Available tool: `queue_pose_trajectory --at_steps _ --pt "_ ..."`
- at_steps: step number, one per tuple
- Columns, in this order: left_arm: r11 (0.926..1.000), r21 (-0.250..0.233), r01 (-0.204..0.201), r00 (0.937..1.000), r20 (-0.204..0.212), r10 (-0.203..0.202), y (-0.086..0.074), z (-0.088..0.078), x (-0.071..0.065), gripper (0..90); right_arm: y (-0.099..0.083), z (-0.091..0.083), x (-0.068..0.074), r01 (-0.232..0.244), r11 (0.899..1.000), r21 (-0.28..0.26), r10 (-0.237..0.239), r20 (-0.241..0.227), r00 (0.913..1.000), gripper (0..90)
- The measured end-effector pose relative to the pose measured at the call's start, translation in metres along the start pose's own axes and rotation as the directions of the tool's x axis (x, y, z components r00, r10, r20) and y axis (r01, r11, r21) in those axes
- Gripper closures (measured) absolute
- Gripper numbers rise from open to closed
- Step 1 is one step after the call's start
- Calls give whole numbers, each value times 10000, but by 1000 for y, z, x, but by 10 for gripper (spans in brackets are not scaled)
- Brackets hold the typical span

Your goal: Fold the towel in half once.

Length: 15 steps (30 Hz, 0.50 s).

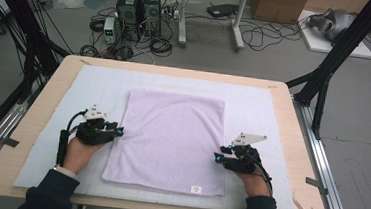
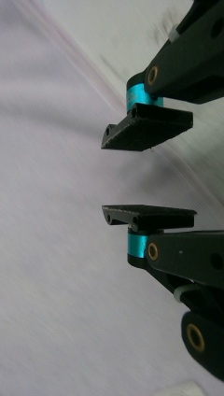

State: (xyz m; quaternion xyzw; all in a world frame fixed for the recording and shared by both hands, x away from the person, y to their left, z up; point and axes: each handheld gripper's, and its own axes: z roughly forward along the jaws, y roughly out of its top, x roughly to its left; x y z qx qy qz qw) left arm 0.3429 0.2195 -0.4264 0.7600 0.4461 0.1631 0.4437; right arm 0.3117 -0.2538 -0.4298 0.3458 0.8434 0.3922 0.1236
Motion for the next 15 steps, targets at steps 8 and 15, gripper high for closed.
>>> queue_pose_trajectory --at_steps 8,15 --pt "9945 -906 518 9973 559 -468 26 40 26 628 35 31 -45 -1044 9901 -941 1163 1316 9845 747" --pt "9951 -780 614 9981 18 -614 38 79 45 675 56 67 -62 -1318 9895 -598 1412 1998 9696 748"
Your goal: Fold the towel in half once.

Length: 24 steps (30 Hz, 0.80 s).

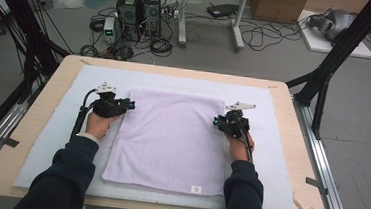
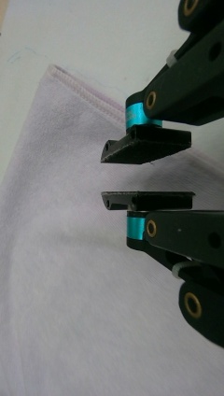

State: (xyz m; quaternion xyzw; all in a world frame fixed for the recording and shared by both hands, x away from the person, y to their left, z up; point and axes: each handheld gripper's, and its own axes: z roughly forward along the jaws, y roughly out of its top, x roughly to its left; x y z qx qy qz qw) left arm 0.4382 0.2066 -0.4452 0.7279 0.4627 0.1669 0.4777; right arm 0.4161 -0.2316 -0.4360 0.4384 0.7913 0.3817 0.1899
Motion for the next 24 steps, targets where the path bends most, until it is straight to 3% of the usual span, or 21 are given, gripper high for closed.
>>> queue_pose_trajectory --at_steps 3,5,9,12,14,17,19,22,24 --pt "9983 579 -91 9994 -332 111 3 14 5 689 1 14 -4 -62 9992 408 48 336 9994 747" --pt "9958 907 -82 9978 -650 141 6 20 7 716 0 16 -7 -341 9991 255 332 327 9989 750" --pt "9904 1032 -919 9801 -1665 1083 10 27 5 829 -1 14 -12 -454 9986 288 431 771 9961 757" --pt "9867 1126 -1176 9662 -2168 1399 14 32 4 862 -3 13 -17 -480 9986 205 460 899 9949 781" --pt "9887 1086 -1033 9633 -2368 1267 15 34 6 866 -3 14 -17 -420 9990 170 401 1011 9941 784" --pt "9930 1050 -539 9668 -2435 782 15 32 11 826 -3 13 -18 -541 9984 153 520 1170 9918 773" --pt "9952 975 -29 9757 -2179 242 17 28 15 780 -3 10 -19 -734 9970 226 700 1263 9895 687" --pt "9988 490 -51 9887 -1497 124 17 14 17 691 -5 -2 -22 -688 9976 -14 685 1050 9921 667" --pt "9999 67 109 9972 -743 -103 17 3 16 603 -7 -14 -23 -747 9963 -414 780 845 9934 638"
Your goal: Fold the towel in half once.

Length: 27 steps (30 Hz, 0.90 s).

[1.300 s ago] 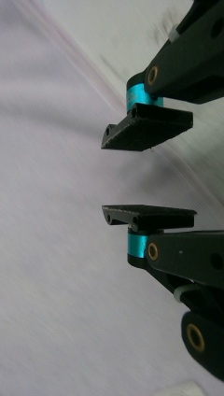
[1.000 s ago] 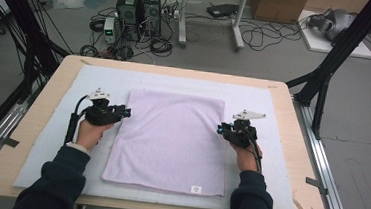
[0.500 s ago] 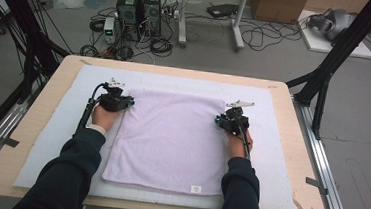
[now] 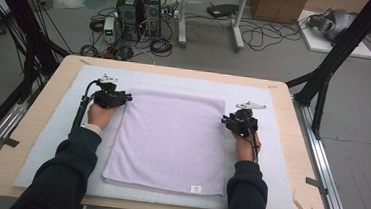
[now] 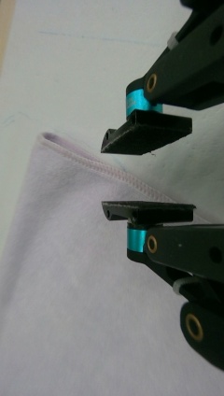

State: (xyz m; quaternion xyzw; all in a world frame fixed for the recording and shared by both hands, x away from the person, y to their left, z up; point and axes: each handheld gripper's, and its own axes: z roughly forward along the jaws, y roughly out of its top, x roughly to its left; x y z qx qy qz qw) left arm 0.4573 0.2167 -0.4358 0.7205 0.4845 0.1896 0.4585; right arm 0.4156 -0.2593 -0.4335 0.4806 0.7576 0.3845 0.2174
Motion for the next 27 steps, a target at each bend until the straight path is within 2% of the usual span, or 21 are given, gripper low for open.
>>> queue_pose_trajectory --at_steps 1,2,4,6,8,12,15,17,21,23,27 --pt "10000 11 72 9986 528 -73 1 -5 0 572 -1 -6 0 22 9998 -183 -23 -54 10000 620" --pt "9998 -214 -12 9967 816 30 1 -11 -3 536 -2 -12 0 108 9996 -244 -109 -64 9999 592" --pt "9970 -765 -119 9937 1105 204 1 -23 -7 514 -3 -21 1 78 10000 -34 -78 -246 9997 543" --pt "9936 -1119 -136 9895 1416 295 0 -34 -11 484 -6 -32 5 411 9986 -343 -417 -159 9990 496" --pt "9896 -1404 -306 9855 1610 533 -2 -44 -16 442 -9 -42 7 382 9982 -472 -393 -223 9990 410" --pt "9801 -1977 -177 9732 2214 622 -7 -63 -25 344 -17 -59 10 304 9968 -734 -339 -457 9984 269" --pt "9752 -2207 -145 9669 2455 699 -12 -73 -31 260 -24 -72 14 243 9960 -860 -282 -454 9986 166" --pt "9719 -2344 -231 9605 2646 866 -15 -80 -36 168 -30 -81 15 254 9943 -1032 -301 -436 9986 116" --pt "9616 -2723 -336 9523 2833 1135 -25 -92 -44 170 -38 -94 18 501 9897 -1345 -589 -622 9963 116" --pt "9654 -2563 -477 9511 2837 1223 -27 -93 -45 171 -39 -98 20 560 9877 -1457 -656 -620 9959 115" --pt "9667 -2526 -402 9525 2827 1135 -33 -95 -43 176 -39 -99 23 608 9852 -1605 -725 -677 9951 114"
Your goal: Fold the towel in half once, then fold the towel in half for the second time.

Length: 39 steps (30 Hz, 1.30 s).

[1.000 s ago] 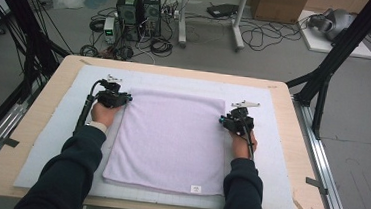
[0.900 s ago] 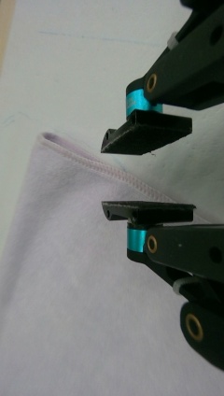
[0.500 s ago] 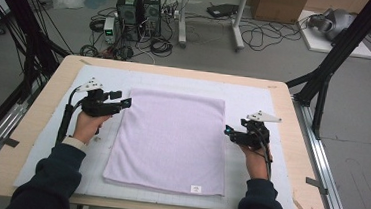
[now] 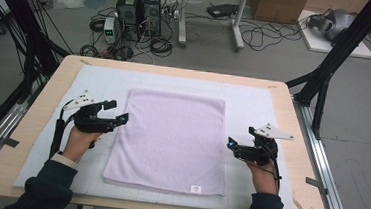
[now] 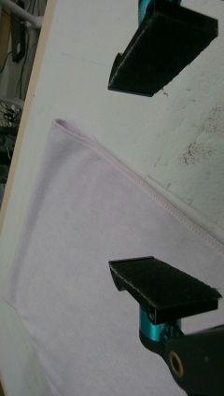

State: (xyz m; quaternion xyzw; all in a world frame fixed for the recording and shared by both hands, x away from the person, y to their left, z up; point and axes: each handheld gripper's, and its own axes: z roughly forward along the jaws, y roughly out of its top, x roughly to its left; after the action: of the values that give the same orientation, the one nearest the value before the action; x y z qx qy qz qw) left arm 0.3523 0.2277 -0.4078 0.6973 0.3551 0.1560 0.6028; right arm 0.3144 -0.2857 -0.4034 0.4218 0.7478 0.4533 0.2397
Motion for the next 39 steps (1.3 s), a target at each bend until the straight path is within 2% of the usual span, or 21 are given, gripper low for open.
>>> queue_pose_trajectory --at_steps 10,18,21,25,27,30,33,36,38,39 --pt "9998 200 -23 9995 -309 29 -3 -3 3 193 -4 7 3 28 9993 374 -31 60 10000 113" --pt "9994 346 28 9993 -385 -14 -5 -3 4 195 -3 7 2 28 9995 316 -32 117 9999 113" --pt "9991 391 153 9990 -433 -136 -6 -4 8 195 -3 9 0 -2 9996 277 -2 147 9999 113" --pt "9987 399 310 9982 -516 -290 -7 -4 12 195 -4 11 1 -40 9988 486 34 122 9999 113" --pt "9989 349 310 9972 -689 -285 -7 -4 13 194 -5 12 2 -27 9987 514 22 86 10000 113" --pt "9987 431 269 9968 -759 -236 -3 -3 17 195 -5 14 3 114 9981 597 -115 24 9999 113" --pt "9989 106 456 9968 -656 -448 4 -4 23 205 -5 14 3 132 9979 628 -131 -31 9999 113" --pt "9988 79 482 9966 -670 -475 10 -2 30 224 -5 13 3 77 9984 566 -75 -53 10000 113" --pt "9992 5 394 9966 -719 -393 15 2 37 231 -5 13 4 63 9982 600 -59 -70 10000 113" --pt "9994 100 323 9957 -874 -313 18 5 40 231 -5 13 4 77 9981 609 -73 -58 10000 113"
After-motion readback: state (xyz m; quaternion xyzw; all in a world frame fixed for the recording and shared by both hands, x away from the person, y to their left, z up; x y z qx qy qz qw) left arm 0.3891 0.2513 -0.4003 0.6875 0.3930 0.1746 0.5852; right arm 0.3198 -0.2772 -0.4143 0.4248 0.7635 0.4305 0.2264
